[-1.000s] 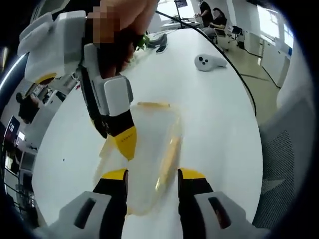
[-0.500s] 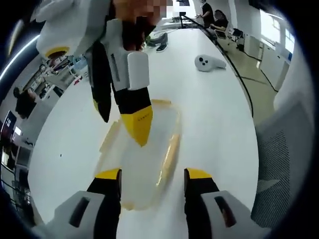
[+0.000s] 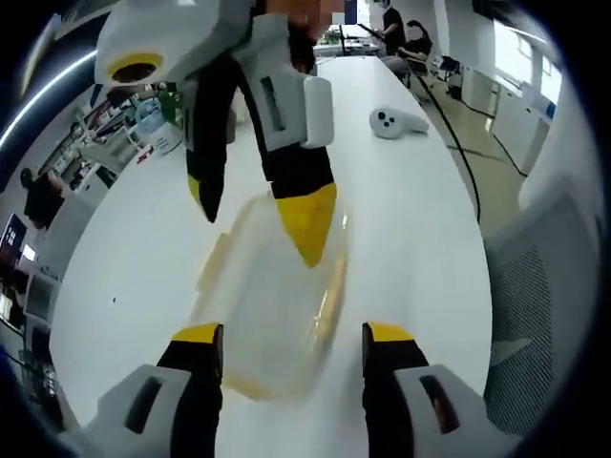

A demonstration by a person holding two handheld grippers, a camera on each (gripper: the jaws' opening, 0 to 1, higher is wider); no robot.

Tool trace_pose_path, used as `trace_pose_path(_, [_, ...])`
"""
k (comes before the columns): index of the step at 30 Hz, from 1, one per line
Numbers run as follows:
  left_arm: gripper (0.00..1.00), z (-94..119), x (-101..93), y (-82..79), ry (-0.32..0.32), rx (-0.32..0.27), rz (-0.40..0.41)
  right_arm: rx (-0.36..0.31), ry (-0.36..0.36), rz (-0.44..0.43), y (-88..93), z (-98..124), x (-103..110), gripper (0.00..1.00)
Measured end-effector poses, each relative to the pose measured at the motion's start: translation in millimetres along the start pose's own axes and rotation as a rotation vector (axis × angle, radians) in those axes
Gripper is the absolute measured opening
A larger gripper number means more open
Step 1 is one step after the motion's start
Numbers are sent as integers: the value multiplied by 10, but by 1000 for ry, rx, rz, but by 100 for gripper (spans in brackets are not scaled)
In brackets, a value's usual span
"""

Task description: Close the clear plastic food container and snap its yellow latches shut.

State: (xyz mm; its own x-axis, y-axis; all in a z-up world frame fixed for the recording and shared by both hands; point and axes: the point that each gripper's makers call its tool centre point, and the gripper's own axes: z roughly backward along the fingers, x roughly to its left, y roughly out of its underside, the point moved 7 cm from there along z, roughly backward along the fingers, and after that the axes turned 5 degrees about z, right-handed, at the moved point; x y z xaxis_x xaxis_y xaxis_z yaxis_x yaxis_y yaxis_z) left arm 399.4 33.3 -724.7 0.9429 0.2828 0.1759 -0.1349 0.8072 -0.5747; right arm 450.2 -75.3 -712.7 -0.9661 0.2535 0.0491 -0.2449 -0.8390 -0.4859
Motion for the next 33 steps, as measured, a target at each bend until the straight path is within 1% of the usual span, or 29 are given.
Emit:
trace_pose_path(3, [64,0,52,-2,13,3,-19,20,7,28,36,9,28,69])
trace_pose_path(6, [66,-7,119,16,17,27,-38,25,11,32,61,18,38,70])
trace_pose_path(9, [67,2,176,23,29,38,-52,27,8,25,100,11,62,71])
trace_pose_path(15, [69,-1,217,35,57,57,-83,46,12,44,174,-5,113,74])
trace_pose_path(17, [70,-9,238,37,59,60,-85,56,21,75,192,-8,126,75])
trace_pose_path(19, [71,-22,250,43,66,65,-86,64,19,82,208,-11,144,76])
trace_pose_path(24, [73,-74,281,70,80,98,-135,67,37,107,253,-20,151,78])
trace_pose_path(28, [74,-110,340,61,79,105,-143,79,45,124,300,-47,159,80])
trace_pose_path(30, [75,-135,349,68,84,115,-145,83,50,134,315,-64,154,81])
trace_pose_path(33, [77,-180,346,92,91,138,-169,94,51,142,335,-91,156,83])
